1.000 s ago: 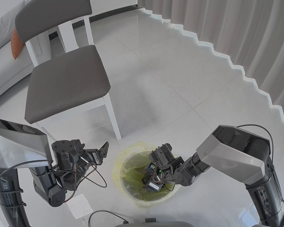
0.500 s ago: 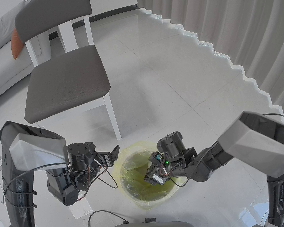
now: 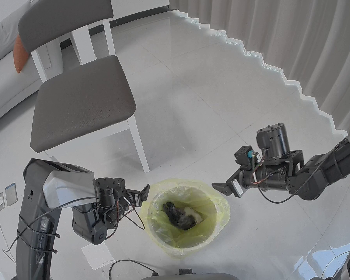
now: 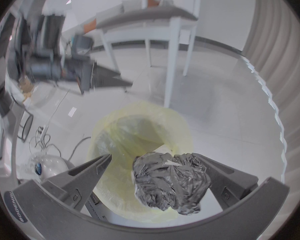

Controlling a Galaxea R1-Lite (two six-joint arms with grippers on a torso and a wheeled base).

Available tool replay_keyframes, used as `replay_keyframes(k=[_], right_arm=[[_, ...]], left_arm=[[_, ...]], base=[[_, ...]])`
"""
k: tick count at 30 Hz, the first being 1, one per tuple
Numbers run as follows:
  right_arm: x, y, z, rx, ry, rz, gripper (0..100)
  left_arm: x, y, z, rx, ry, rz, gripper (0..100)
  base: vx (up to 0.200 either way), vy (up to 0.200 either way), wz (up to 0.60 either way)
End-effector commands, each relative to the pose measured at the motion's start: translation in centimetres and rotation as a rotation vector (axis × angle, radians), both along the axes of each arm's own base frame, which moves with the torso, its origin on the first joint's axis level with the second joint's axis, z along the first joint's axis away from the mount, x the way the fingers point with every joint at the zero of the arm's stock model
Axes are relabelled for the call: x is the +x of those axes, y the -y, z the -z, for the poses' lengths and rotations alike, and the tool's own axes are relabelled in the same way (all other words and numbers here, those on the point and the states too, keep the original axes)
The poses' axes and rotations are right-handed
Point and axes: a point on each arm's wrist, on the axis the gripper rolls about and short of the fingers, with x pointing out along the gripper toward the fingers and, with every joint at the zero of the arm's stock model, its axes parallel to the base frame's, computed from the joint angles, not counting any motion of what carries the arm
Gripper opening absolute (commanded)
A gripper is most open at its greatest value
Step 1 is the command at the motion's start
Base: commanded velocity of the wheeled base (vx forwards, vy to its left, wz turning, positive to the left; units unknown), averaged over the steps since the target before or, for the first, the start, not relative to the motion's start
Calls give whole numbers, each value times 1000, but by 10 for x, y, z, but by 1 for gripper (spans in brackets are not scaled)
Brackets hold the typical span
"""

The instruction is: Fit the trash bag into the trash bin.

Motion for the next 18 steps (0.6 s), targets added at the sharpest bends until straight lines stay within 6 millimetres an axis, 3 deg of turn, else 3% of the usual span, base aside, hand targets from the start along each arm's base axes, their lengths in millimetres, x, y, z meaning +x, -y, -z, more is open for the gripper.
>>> replay_keyframes(k=[1,18], right_arm=[[-8,22,-17,19,33,45,100],[-13,33,-8,-1,-2,65,100]], left_arm=[[10,-3,17,3,-23,9,100],[23,4,29,16,-65,34,100]], base=[[0,0,0],[0,0,0]])
